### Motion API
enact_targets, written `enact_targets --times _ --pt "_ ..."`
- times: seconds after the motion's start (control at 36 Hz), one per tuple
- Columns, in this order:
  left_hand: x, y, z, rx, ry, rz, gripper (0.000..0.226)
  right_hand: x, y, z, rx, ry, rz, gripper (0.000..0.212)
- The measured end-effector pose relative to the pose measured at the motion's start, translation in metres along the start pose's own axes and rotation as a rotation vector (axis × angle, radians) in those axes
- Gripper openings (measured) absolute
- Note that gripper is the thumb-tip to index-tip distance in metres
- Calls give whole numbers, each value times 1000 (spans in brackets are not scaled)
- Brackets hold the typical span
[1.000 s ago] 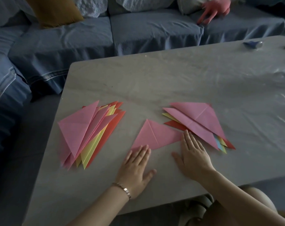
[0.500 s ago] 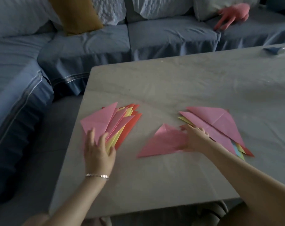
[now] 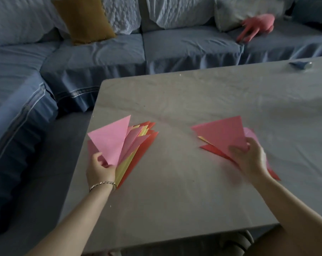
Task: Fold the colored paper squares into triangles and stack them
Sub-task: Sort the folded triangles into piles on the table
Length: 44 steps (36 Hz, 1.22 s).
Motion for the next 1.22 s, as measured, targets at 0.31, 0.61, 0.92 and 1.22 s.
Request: enact_targets --times 0.31,0.61,0.92,1.22 --pt "-24 -69 -34 -203 212 -235 25 -12 -4 0 -411 -46 121 48" --pt "-57 -59 -94 33 653 -428 25 -124 25 -86 -544 232 806 42" --pt "-106 -77 -118 439 601 -958 50 -127 13 -144 -921 340 857 55" --pt "-115 -43 -113 590 872 -835 94 -105 -5 -132 -965 368 757 91"
Point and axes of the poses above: each hand's wrist, its own x-axis towards the middle knuckle, its own z-axis out of the back of the hand, y = z × x, the point moved 8 cm from there along x, towards the middle knuckle, and after that the axes turned 14 degrees about -z, right-handed, at the moved point
